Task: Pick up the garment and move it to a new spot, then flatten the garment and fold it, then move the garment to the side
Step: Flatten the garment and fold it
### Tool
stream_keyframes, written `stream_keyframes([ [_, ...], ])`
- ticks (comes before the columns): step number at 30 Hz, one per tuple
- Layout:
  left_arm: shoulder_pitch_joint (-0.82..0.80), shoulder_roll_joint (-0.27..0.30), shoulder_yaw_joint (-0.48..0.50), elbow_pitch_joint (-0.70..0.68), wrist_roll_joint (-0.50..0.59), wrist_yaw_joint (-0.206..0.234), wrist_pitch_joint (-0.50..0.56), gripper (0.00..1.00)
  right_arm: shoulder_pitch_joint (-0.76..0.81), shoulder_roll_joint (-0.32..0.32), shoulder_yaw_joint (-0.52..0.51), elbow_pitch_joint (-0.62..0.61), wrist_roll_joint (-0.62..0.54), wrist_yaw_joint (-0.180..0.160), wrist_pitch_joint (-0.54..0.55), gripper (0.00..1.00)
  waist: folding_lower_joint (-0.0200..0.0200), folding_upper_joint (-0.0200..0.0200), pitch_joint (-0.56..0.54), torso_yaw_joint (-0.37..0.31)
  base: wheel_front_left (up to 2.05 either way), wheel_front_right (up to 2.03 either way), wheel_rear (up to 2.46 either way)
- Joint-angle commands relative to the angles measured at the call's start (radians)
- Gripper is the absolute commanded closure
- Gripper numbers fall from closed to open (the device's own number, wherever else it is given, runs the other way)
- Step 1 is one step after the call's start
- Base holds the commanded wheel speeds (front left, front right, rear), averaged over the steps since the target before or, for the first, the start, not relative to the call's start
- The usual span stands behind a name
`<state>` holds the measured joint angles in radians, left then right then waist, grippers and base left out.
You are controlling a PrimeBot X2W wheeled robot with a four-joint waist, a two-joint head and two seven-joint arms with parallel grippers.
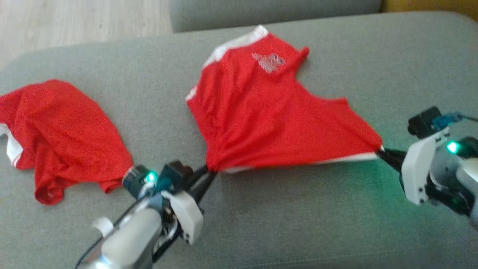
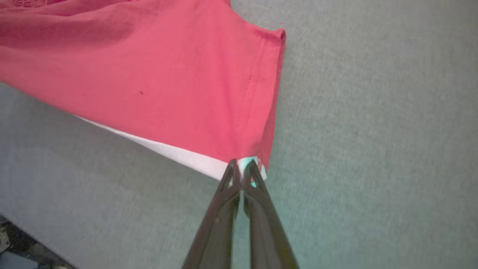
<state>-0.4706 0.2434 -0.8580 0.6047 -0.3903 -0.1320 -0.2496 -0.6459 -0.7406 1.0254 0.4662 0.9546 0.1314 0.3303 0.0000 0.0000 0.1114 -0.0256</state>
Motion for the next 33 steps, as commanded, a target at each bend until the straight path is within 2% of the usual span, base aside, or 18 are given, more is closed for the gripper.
stream_keyframes([
  [1, -0.003, 0.032, 0.028, -0.038, -0.013, 0.002, -0.012, 1.00, 0.030, -0.064, -0.005, -0.043, 0.023, -0.001, 0.021, 1.00, 0.0000, 0.0000, -0.041, -0.002, 0.00, 0.00, 0.00],
  [9, 0.145, 0.055, -0.009, -0.161, -0.054, 0.012, 0.034, 1.00, 0.172, -0.211, -0.027, -0.213, 0.143, -0.001, 0.175, 1.00, 0.0000, 0.0000, -0.116, 0.003, 0.00, 0.00, 0.00],
  [15, 0.172, 0.081, -0.003, -0.261, -0.065, 0.045, 0.068, 1.00, 0.204, -0.271, -0.104, -0.292, 0.135, -0.001, 0.206, 1.00, 0.0000, 0.0000, -0.103, 0.029, 0.00, 0.00, 0.00],
  [21, 0.111, 0.079, 0.018, -0.303, -0.061, 0.061, 0.084, 1.00, 0.149, -0.256, -0.181, -0.314, 0.079, -0.001, 0.242, 1.00, 0.0000, 0.0000, -0.053, 0.066, 0.00, 0.00, 0.00],
  [28, -0.015, 0.055, 0.057, -0.302, -0.053, 0.072, 0.081, 1.00, 0.004, -0.191, -0.270, -0.307, -0.009, -0.001, 0.329, 1.00, 0.0000, 0.0000, 0.051, 0.135, 0.00, 0.00, 0.00],
  [33, -0.106, 0.014, 0.069, -0.264, -0.053, 0.065, 0.072, 1.00, -0.125, -0.139, -0.292, -0.259, -0.074, -0.001, 0.384, 1.00, 0.0000, 0.0000, 0.128, 0.194, 0.00, 0.00, 0.00],
])
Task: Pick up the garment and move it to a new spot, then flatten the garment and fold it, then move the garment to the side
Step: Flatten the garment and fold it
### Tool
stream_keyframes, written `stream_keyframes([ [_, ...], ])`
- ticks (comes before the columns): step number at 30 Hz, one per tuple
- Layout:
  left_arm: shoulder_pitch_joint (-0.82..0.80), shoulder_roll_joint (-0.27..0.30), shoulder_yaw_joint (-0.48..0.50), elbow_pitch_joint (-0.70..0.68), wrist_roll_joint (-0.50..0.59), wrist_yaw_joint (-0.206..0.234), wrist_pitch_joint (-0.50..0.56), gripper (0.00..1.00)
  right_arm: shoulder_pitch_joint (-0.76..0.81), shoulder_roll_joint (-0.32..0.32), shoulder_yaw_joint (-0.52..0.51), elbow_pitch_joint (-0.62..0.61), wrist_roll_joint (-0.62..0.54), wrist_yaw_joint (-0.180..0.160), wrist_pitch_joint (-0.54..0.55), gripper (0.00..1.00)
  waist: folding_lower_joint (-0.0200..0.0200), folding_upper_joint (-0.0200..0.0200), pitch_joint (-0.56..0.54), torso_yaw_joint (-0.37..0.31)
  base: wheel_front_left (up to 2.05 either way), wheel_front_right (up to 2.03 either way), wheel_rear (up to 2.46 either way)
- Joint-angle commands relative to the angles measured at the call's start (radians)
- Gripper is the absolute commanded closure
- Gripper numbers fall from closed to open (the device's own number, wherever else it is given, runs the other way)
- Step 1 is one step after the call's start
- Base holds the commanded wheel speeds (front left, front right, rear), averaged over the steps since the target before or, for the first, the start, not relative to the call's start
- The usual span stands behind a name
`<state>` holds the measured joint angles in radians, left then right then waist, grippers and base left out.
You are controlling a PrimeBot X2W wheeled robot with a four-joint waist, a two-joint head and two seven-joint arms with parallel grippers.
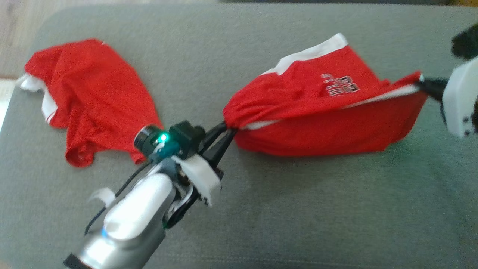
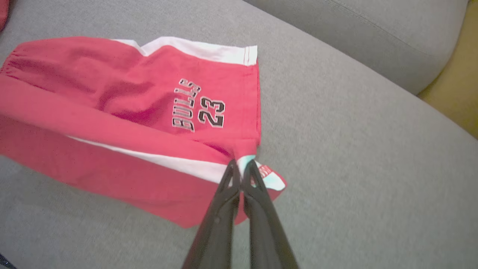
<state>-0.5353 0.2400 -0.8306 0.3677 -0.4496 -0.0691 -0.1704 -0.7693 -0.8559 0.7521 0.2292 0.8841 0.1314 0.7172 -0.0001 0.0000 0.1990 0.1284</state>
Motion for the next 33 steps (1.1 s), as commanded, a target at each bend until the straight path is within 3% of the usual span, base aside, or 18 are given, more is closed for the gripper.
stream_keyframes([
  [1, -0.058, 0.008, 0.040, -0.017, 0.007, -0.001, -0.010, 1.00, -0.028, -0.014, -0.020, -0.008, -0.014, -0.001, 0.006, 1.00, 0.0001, 0.0000, 0.056, 0.052, 0.00, 0.00, 0.00],
  [8, -0.166, -0.061, 0.031, 0.075, 0.010, -0.019, -0.030, 1.00, -0.183, 0.039, -0.002, 0.106, -0.071, -0.001, 0.023, 1.00, 0.0001, 0.0000, 0.141, 0.120, 0.00, 0.00, 0.00],
  [14, -0.246, -0.102, 0.030, 0.160, 0.007, -0.029, -0.045, 1.00, -0.294, 0.041, 0.080, 0.168, -0.116, -0.001, -0.001, 1.00, 0.0001, 0.0000, 0.202, 0.151, 0.00, 0.00, 0.00],
  [32, -0.386, -0.179, 0.047, 0.358, -0.019, -0.035, -0.088, 1.00, -0.513, 0.059, 0.342, 0.320, -0.129, -0.001, -0.190, 1.00, 0.0001, 0.0000, 0.292, 0.158, 0.00, 0.00, 0.00],
  [33, -0.390, -0.180, 0.047, 0.364, -0.019, -0.035, -0.089, 0.78, -0.520, 0.061, 0.352, 0.329, -0.124, -0.001, -0.200, 1.00, 0.0001, 0.0000, 0.295, 0.157, 0.00, 0.00, 0.00],
])
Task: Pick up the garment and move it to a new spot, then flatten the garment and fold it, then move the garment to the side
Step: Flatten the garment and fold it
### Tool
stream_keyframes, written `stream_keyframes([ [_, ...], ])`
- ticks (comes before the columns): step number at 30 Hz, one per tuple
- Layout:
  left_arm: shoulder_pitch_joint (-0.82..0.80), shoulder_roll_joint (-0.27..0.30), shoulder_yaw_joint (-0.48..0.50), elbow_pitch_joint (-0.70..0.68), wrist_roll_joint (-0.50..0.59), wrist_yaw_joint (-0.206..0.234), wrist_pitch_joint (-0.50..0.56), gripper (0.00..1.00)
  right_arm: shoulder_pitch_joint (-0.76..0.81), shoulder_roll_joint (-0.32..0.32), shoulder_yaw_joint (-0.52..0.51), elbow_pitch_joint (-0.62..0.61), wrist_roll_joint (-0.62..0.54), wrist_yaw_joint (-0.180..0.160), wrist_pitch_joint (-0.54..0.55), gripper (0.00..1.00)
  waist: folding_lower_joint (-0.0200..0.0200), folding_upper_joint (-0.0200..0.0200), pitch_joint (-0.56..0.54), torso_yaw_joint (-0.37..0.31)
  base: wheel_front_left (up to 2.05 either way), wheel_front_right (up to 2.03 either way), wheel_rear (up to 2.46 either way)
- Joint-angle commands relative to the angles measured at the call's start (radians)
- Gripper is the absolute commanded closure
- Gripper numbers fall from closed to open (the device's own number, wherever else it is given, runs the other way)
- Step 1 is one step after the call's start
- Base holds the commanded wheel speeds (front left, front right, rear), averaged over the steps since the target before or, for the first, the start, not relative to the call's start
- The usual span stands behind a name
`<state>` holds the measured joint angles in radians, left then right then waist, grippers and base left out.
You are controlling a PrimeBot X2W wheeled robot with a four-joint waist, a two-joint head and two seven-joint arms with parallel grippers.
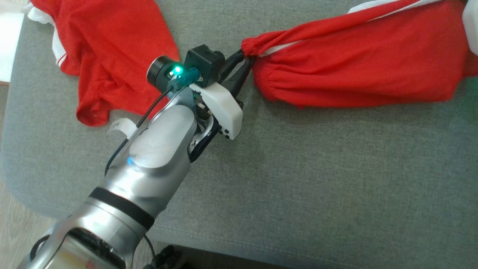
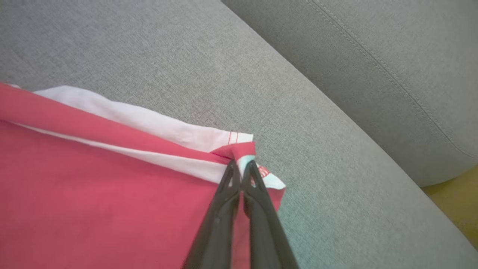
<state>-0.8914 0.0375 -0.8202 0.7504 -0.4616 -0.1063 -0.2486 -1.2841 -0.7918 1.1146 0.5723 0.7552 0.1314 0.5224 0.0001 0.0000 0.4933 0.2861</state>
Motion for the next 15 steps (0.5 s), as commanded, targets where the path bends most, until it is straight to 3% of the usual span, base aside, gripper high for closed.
stream_keyframes([
  [1, -0.037, 0.021, 0.038, -0.013, -0.008, 0.003, -0.011, 0.51, -0.011, 0.000, -0.001, -0.006, 0.013, -0.001, -0.015, 1.00, -0.0001, 0.0000, 0.003, -0.002, 0.00, 0.00, 0.00],
  [2, -0.039, 0.020, 0.038, -0.008, -0.008, 0.004, -0.012, 0.00, -0.017, 0.004, 0.006, 0.004, 0.021, -0.001, -0.025, 0.92, -0.0001, 0.0000, 0.005, -0.003, 0.00, 0.00, 0.00],
  [3, -0.042, 0.018, 0.040, -0.004, -0.009, 0.006, -0.012, 0.00, -0.023, 0.008, 0.015, 0.011, 0.026, -0.001, -0.038, 0.05, -0.0001, 0.0000, 0.007, -0.004, 0.00, 0.00, 0.00],
  [4, -0.044, 0.018, 0.041, -0.001, -0.009, 0.008, -0.012, 0.00, -0.027, 0.013, 0.022, 0.020, 0.034, -0.001, -0.047, 0.00, -0.0001, 0.0000, 0.009, -0.006, 0.00, 0.00, 0.00],
  [15, -0.012, 0.022, 0.074, 0.003, 0.022, 0.023, -0.013, 0.00, -0.024, 0.057, 0.078, 0.125, 0.107, -0.001, -0.167, 0.00, -0.0001, 0.0000, -0.041, -0.062, 0.00, 0.00, 0.00],
])
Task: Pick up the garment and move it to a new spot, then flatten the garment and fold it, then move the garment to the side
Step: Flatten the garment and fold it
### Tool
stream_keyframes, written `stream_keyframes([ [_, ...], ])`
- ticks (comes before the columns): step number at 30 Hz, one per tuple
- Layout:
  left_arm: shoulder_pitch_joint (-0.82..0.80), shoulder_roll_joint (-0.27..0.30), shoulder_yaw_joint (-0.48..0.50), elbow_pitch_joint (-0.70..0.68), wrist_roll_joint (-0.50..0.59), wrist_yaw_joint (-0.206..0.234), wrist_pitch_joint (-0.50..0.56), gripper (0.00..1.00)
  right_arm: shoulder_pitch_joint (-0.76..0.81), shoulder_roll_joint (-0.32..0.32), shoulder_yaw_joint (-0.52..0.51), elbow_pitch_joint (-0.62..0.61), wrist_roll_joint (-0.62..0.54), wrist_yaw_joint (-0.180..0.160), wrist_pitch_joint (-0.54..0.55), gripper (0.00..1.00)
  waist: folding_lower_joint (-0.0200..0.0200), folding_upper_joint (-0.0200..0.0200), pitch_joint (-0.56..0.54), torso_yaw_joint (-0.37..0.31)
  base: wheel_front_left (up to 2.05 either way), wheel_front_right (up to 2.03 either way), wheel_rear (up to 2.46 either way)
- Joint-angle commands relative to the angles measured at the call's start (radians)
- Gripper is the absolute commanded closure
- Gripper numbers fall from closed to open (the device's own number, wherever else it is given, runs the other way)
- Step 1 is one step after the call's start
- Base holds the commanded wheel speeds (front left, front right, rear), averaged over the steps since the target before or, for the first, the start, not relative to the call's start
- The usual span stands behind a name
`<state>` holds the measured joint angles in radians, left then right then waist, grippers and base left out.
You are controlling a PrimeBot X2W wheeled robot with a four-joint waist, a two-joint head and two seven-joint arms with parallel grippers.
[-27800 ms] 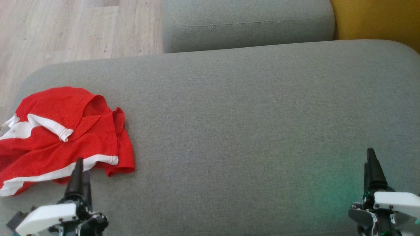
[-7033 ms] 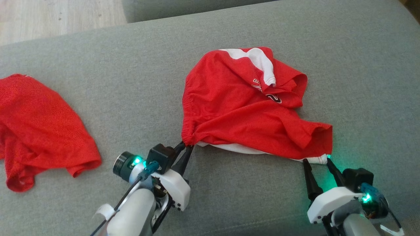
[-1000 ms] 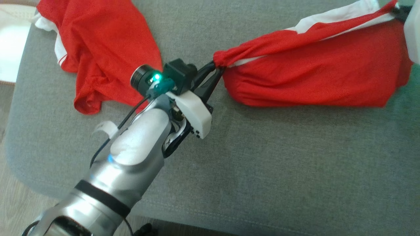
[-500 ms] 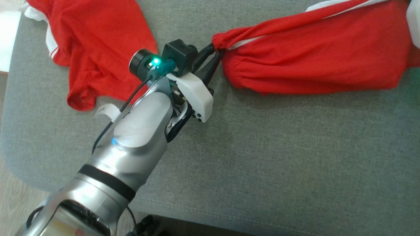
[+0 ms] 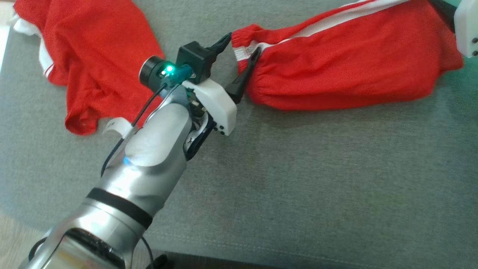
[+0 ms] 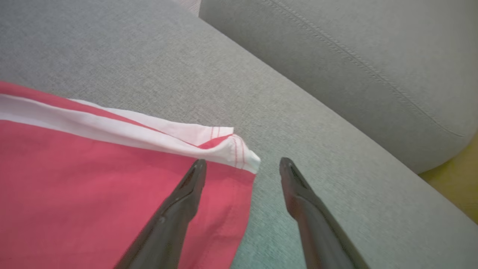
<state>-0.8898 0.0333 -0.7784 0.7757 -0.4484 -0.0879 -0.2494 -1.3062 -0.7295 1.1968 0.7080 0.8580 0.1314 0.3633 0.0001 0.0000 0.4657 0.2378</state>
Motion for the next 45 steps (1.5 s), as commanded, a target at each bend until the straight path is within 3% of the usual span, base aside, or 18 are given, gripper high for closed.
stream_keyframes([
  [1, -0.008, 0.032, 0.037, -0.022, 0.013, 0.007, -0.012, 0.00, 0.002, -0.002, -0.001, -0.003, 0.011, -0.001, -0.021, 0.00, -0.0001, 0.0000, -0.023, -0.022, 0.00, 0.00, 0.00],
  [11, 0.080, 0.083, 0.114, -0.053, 0.027, 0.034, -0.012, 0.00, 0.104, 0.068, -0.050, 0.067, 0.130, -0.001, -0.229, 0.00, -0.0001, 0.0000, -0.154, -0.112, 0.00, 0.00, 0.00],
  [19, 0.184, 0.090, 0.236, -0.179, 0.014, 0.081, -0.012, 0.00, 0.203, 0.141, -0.127, 0.081, 0.173, -0.001, -0.486, 0.00, -0.0001, 0.0000, -0.270, -0.153, 0.00, 0.00, 0.00],
  [23, 0.271, 0.087, 0.309, -0.281, 0.028, 0.116, -0.012, 0.00, 0.279, 0.196, -0.206, 0.094, 0.190, -0.001, -0.598, 0.00, -0.0001, 0.0000, -0.324, -0.162, 0.00, 0.00, 0.00],
  [28, 0.383, 0.078, 0.381, -0.390, 0.054, 0.152, -0.012, 0.00, 0.394, 0.265, -0.331, 0.084, 0.202, -0.001, -0.623, 0.00, -0.0001, 0.0000, -0.366, -0.174, 0.00, 0.00, 0.00],
  [33, 0.541, 0.066, 0.438, -0.494, 0.115, 0.164, -0.012, 0.00, 0.583, 0.326, -0.590, 0.009, 0.045, -0.001, -0.625, 0.00, -0.0001, 0.0000, -0.407, -0.186, 0.00, 0.00, 0.00],
  [37, 0.649, 0.056, 0.482, -0.566, 0.171, 0.169, -0.012, 0.00, 0.776, 0.415, -0.804, -0.094, -0.123, -0.001, -0.625, 0.00, -0.0001, 0.0000, -0.435, -0.193, 0.00, 0.00, 0.00],
  [41, 0.735, 0.041, 0.519, -0.628, 0.212, 0.164, -0.012, 0.00, 0.948, 0.522, -0.961, -0.205, -0.266, -0.001, -0.625, 0.00, -0.0001, 0.0000, -0.453, -0.196, 0.00, 0.00, 0.00],
  [45, 0.800, 0.028, 0.541, -0.676, 0.239, 0.150, -0.012, 0.00, 1.067, 0.608, -1.047, -0.291, -0.371, -0.001, -0.625, 0.00, -0.0001, 0.0000, -0.463, -0.201, 0.00, 0.00, 0.00],
])
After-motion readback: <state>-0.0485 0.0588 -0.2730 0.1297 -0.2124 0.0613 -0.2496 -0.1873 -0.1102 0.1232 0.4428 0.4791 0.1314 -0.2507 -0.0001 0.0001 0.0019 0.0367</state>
